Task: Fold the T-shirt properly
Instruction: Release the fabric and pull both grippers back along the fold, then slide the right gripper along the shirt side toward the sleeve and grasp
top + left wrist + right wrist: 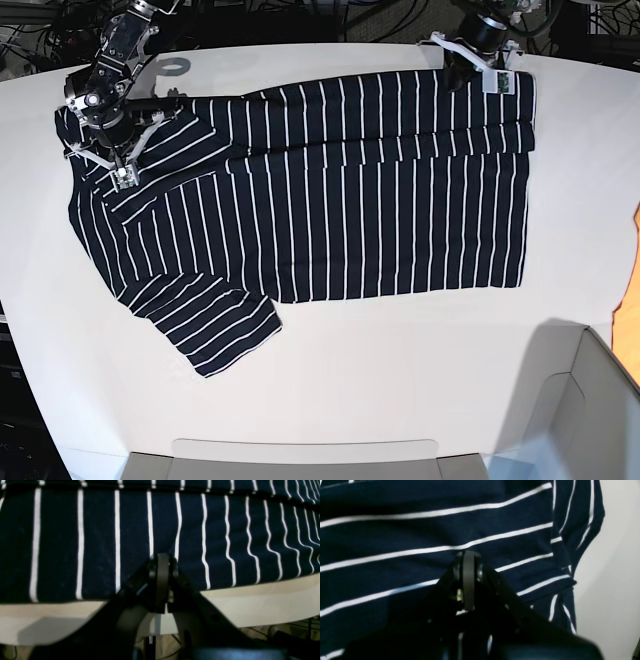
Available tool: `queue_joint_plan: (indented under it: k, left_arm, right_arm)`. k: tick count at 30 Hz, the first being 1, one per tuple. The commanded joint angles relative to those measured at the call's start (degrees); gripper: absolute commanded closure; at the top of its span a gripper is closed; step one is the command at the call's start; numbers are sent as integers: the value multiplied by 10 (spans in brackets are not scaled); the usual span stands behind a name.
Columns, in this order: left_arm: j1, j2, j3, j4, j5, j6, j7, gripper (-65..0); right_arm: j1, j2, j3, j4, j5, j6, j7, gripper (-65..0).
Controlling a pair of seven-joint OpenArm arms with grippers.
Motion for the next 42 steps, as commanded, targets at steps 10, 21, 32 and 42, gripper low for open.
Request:
queue_joint_plan:
  k: [10,21,32,42]
  left_arm:
    - [18,-21,-5,124,7,40,137,0]
    - [15,-19,-95,172,3,37,203,0]
    - [-108,-18,-104,172,3,36,284,0]
    - [-180,15,-108,170,3,39,344,0]
  right_arm:
    - [-8,-22,45,83,40,6,-64,0]
    - [40,-44,48,139,39,6,-65,0]
    - [200,-40,48,89,-25,6,-65,0]
    - [382,71,44,-276,-107,-18,-50,0]
